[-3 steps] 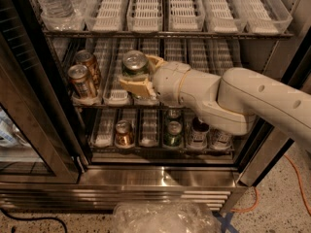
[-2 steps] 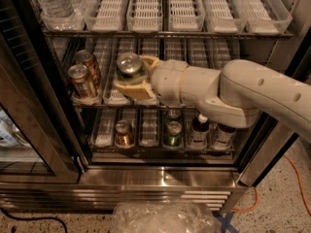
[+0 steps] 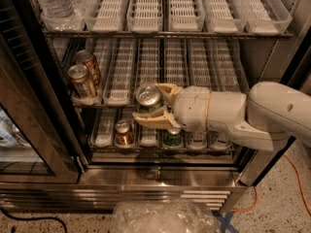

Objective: Pick green can from middle shelf of fridge

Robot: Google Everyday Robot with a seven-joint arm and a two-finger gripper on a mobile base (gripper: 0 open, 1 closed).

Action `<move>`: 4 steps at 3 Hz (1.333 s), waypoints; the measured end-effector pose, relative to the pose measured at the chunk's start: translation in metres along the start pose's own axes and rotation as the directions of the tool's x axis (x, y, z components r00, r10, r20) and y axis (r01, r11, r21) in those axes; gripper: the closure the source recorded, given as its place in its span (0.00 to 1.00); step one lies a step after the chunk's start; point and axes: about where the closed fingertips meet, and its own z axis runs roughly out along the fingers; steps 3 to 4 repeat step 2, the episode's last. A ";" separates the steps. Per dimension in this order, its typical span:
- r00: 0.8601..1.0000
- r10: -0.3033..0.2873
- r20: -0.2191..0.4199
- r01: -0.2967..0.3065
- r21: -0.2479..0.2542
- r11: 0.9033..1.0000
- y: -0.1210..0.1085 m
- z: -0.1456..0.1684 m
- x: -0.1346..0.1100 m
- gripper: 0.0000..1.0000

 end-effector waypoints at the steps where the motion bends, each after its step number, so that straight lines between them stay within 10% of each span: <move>1: 1.000 0.018 0.004 -0.018 -0.021 1.000 0.036 -0.015 0.010 1.00; 4: 0.999 -0.014 0.034 0.015 -0.043 0.999 0.063 -0.037 -0.014 1.00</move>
Offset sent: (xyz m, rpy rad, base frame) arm -0.1234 -0.0195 0.0250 0.0362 -0.0486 0.1042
